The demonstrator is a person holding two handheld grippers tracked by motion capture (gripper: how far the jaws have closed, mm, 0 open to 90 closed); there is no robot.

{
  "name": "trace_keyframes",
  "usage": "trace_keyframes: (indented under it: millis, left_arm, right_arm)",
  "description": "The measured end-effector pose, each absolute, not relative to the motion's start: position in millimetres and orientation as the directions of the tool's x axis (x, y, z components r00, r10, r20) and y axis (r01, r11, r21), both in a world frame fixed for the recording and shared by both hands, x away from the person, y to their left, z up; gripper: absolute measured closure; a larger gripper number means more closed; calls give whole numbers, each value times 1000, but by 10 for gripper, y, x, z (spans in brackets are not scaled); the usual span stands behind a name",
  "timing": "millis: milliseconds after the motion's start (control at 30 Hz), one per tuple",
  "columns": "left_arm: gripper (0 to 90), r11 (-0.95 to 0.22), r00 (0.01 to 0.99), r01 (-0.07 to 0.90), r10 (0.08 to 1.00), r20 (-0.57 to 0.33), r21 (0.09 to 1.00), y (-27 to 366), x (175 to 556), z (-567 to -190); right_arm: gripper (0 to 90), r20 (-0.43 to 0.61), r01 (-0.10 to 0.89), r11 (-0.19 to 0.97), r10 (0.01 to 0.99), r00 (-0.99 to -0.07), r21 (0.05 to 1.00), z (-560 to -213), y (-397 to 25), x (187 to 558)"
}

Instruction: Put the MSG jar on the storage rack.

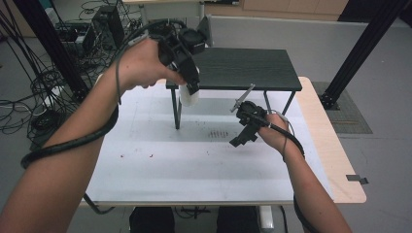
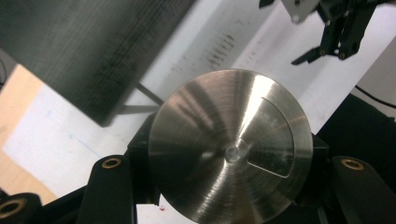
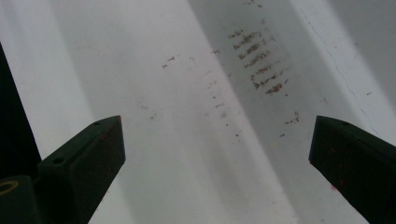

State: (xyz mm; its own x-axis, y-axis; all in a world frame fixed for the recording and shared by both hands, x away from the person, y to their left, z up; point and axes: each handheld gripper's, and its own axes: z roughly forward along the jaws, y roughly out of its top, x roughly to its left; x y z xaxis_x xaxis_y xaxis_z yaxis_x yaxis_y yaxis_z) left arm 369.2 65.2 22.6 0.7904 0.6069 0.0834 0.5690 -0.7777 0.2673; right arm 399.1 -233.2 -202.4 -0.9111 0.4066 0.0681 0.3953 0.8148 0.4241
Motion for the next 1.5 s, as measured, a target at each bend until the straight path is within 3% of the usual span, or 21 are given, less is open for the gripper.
trace_keyframes:
  millis: [500, 633, 1067, 1500]
  left_arm:
    - [425, -706, 726, 651, 686, 42, 279, 655, 4092, 488]
    - [425, -660, 693, 690, 721, -5, 297, 766, 4266, 491]
    - [425, -592, 622, 755, 782, -22, 283, 757, 4589, 245]
    - [425, -558, 585, 771, 811, 5, 306, 676, 4608, -13]
  right_arm:
    - [36, 72, 401, 810, 412, -908, 428, -2039, -2376, 4011]
    - [35, 74, 406, 811, 416, -906, 421, -2043, -2380, 4019]
    - [36, 76, 414, 806, 423, -903, 423, -2036, -2429, 4028]
    - [36, 82, 418, 804, 425, -901, 424, -2070, -2442, 4052]
